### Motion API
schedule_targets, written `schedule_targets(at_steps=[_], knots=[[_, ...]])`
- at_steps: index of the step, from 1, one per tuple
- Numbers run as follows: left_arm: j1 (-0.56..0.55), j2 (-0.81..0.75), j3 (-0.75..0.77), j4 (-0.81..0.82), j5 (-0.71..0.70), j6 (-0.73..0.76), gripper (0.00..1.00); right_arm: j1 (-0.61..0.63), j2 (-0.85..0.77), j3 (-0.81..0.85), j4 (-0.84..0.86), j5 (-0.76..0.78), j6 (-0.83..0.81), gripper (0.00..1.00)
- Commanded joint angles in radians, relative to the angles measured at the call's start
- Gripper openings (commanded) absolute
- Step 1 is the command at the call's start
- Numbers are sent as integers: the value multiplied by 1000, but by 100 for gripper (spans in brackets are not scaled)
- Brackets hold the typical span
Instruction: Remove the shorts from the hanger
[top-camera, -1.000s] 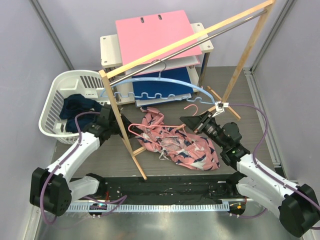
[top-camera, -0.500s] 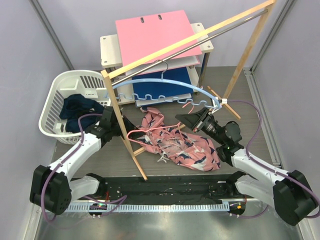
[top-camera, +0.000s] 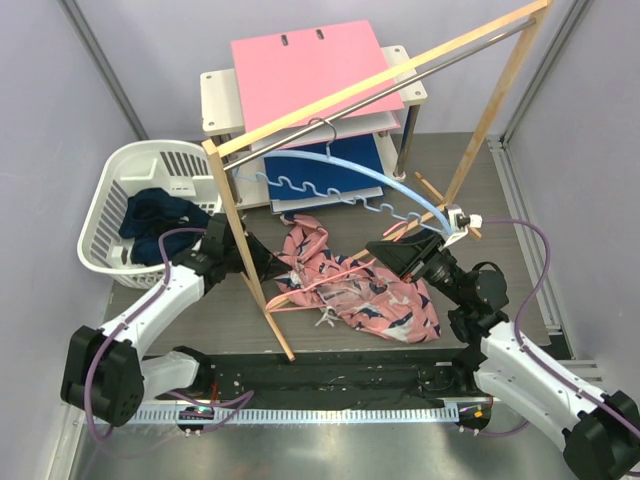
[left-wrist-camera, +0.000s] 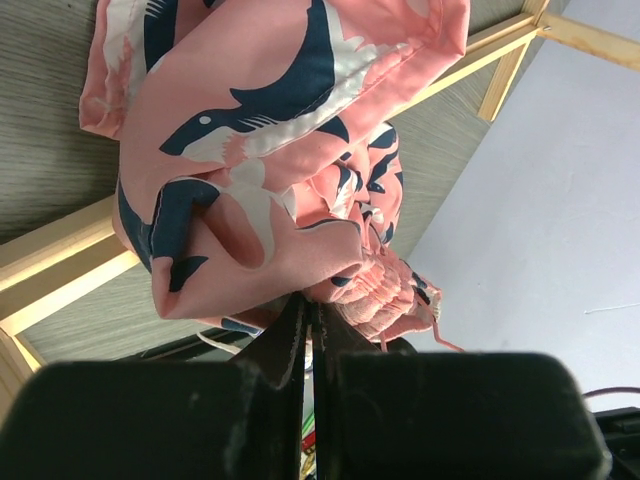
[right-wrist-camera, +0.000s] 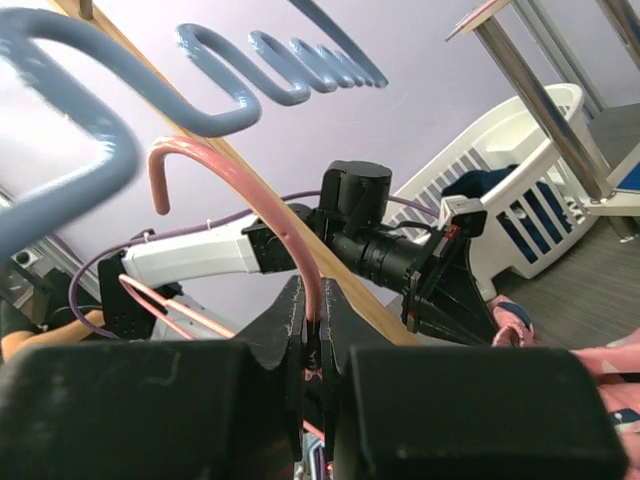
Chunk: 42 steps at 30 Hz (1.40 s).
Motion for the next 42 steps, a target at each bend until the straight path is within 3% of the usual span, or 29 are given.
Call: schedule_targets(at_steps=[1, 8, 13, 19, 21, 29, 33, 42], knots=[[-8, 14, 8, 28, 24, 1, 0, -2, -85, -5, -131, 29, -83, 1], [-8, 33, 25, 26, 21, 4, 0, -3, -251, -54, -251, 72, -65, 1], [-8, 36, 40, 23, 15, 7, 0, -2, -360, -34, -461, 149, -146, 1], [-8, 24, 42, 11, 2, 10, 0, -2, -389, -25, -491, -18, -218, 1], [-6, 18, 42, 2, -7, 13, 0, -2, -426, 5, -586, -58, -273, 1], [-6, 33, 54, -1, -13, 15, 0, -2, -562, 54, -721, -137, -342, 1], [-8, 53, 76, -1, -7, 21, 0, -2, -596, 151, -894, -68, -385, 1], [-6, 67, 93, -12, -5, 24, 0, -2, -513, 318, -869, 7, -379, 1]])
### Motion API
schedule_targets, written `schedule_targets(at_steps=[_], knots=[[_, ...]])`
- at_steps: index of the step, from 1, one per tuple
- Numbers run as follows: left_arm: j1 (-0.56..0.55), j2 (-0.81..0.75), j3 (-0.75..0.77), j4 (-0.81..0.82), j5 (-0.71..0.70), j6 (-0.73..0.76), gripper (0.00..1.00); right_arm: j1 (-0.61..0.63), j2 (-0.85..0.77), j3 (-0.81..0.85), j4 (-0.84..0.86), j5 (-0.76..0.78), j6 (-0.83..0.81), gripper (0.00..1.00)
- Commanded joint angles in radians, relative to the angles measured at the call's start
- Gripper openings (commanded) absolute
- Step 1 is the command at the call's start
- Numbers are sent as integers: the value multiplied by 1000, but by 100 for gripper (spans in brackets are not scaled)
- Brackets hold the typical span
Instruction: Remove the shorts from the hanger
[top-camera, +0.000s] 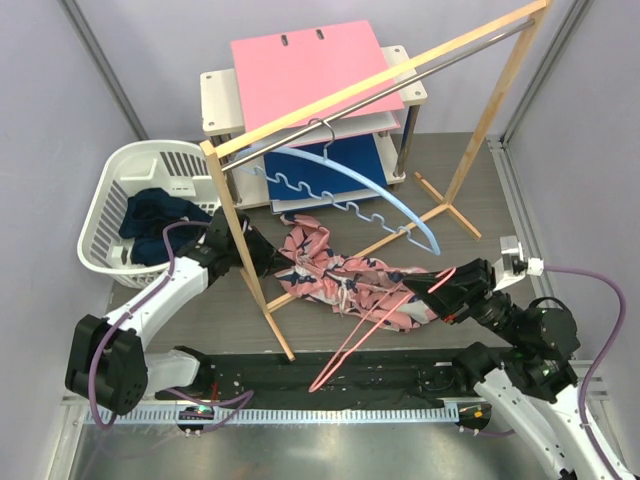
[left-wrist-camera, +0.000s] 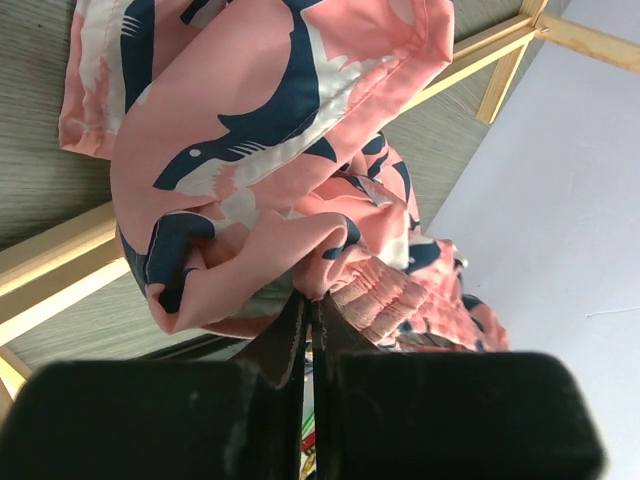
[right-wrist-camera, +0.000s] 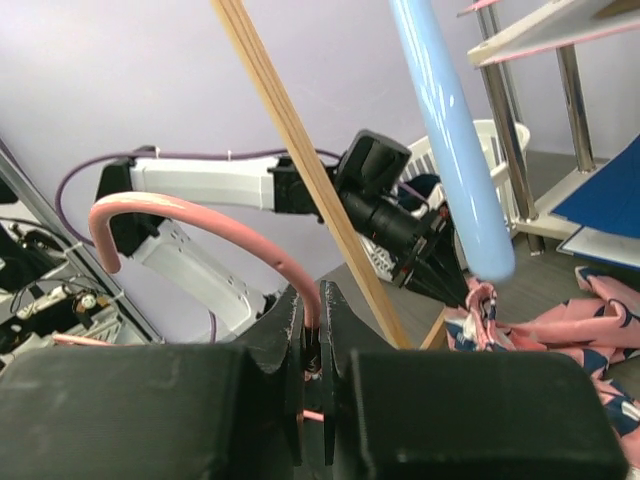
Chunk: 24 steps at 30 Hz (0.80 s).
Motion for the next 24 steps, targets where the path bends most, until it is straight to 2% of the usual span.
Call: schedule_targets(at_steps=[1, 5, 7, 8, 11, 17, 24], knots=[[-3, 0, 31, -3, 1, 15, 0, -2, 88, 114, -2, 116, -13, 1], [-1, -3, 32, 7, 12, 2, 0, -2, 131, 145, -105, 326, -5, 1], [-1, -8, 32, 7, 12, 1, 0, -2, 145, 120, -35, 311, -8, 1], [-1, -11, 32, 7, 13, 1, 0, -2, 165, 109, 68, 262, -2, 1], [-1, -22, 26, 4, 13, 2, 0, -2, 222, 117, 166, 184, 55, 1], [-3, -40, 3, 4, 15, -1, 0, -2, 250, 146, 230, 161, 214, 1], [-1, -19, 11, 9, 25, 5, 0, -2, 309, 282, 208, 178, 253, 1]])
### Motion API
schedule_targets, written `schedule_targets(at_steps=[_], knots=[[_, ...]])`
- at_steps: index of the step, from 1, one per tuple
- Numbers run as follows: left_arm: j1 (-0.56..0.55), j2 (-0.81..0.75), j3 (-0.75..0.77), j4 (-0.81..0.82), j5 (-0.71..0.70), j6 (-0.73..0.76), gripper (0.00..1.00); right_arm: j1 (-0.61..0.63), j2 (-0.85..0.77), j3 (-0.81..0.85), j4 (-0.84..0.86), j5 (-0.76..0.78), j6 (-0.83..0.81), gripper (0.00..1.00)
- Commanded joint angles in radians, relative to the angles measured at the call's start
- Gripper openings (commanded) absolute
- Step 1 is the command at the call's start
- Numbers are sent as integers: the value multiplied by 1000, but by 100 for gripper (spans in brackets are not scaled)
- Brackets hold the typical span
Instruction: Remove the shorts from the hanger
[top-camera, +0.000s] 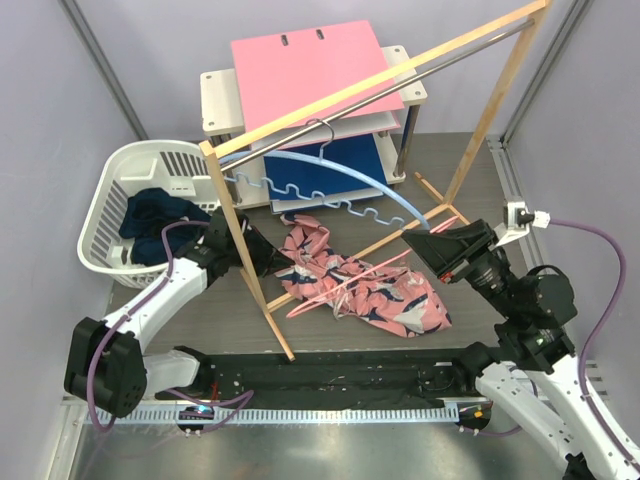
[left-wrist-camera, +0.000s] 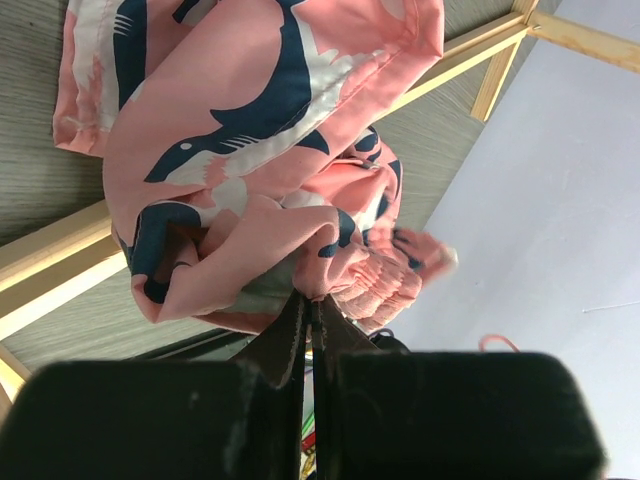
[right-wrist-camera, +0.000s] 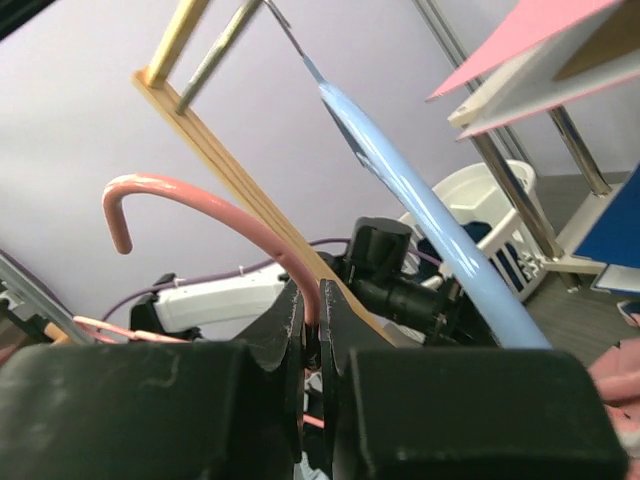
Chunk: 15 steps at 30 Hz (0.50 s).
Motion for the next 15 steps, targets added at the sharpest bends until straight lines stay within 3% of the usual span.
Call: schedule_targets(at_steps=[1, 4, 7, 15], knots=[[-1, 0, 17, 11, 27, 10, 0, -3, 62, 143, 73, 15, 47, 1], [-1, 5, 23, 6, 27, 15, 0, -2, 87, 233, -27, 63, 34, 1], [-1, 0, 23, 5, 22, 22, 0, -2, 90, 317, -230, 55, -59, 1], [-1, -23, -6, 2, 9, 25, 0, -2, -20, 333, -570, 227, -180, 1]])
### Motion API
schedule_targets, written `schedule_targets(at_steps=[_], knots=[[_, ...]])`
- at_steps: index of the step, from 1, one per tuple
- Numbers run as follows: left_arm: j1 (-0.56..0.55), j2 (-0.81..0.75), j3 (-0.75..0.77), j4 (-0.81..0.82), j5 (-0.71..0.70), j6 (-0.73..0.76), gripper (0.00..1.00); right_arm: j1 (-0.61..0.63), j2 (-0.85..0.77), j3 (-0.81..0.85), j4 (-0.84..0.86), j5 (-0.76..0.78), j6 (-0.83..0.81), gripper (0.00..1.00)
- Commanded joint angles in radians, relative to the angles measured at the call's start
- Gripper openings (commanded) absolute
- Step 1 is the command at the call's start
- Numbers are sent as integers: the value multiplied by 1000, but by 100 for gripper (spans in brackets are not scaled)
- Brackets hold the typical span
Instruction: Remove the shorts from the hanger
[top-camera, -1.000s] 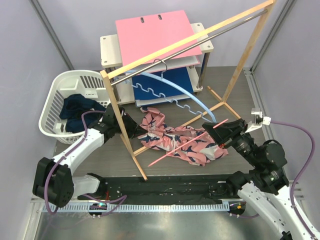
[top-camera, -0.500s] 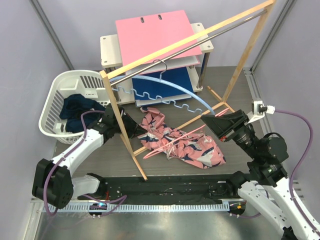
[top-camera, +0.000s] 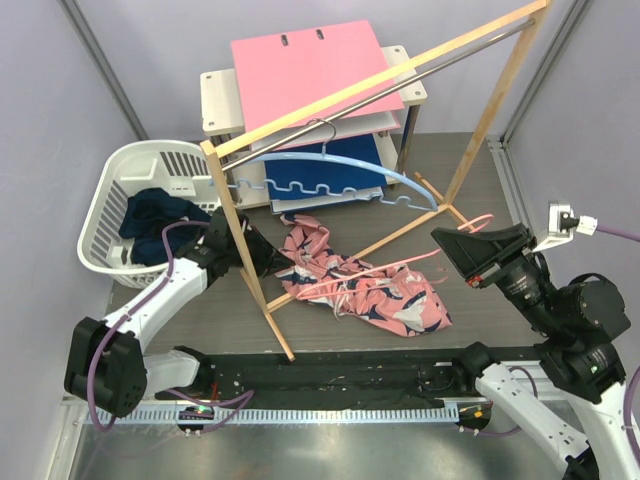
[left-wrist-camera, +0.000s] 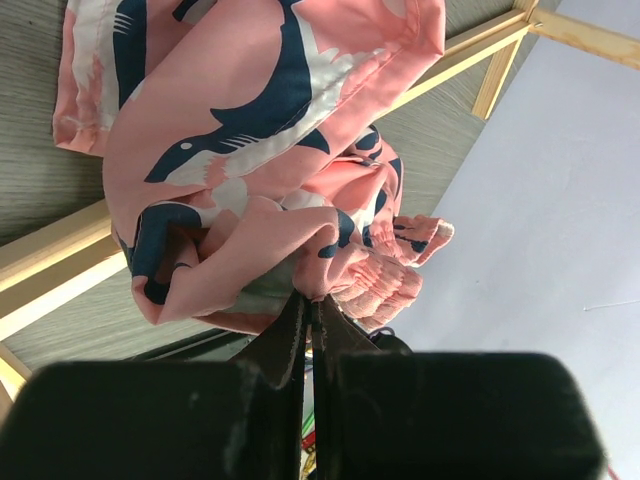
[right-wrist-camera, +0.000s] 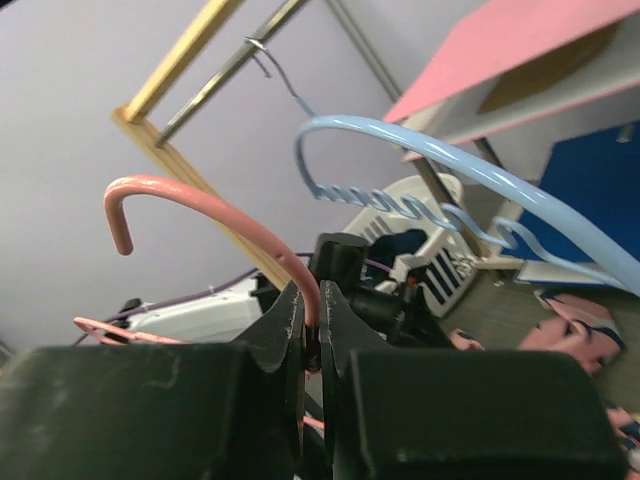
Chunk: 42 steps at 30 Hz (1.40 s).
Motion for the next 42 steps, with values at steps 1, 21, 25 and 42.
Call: schedule_targets(at_steps=[1, 21, 25, 42], knots=[[-1, -25, -12, 5, 2, 18, 0, -2, -40, 32, -236, 129, -90, 1], [-2, -20, -7, 15, -10, -2, 0, -2, 119, 154, -501, 326, -271, 1], [-1, -19, -3, 17, -8, -5, 0, -3, 153, 109, -581, 514, -185, 1], [-2, -74, -18, -41, -10, 7, 0, -244, 503, 201, -546, 486, -179, 1]])
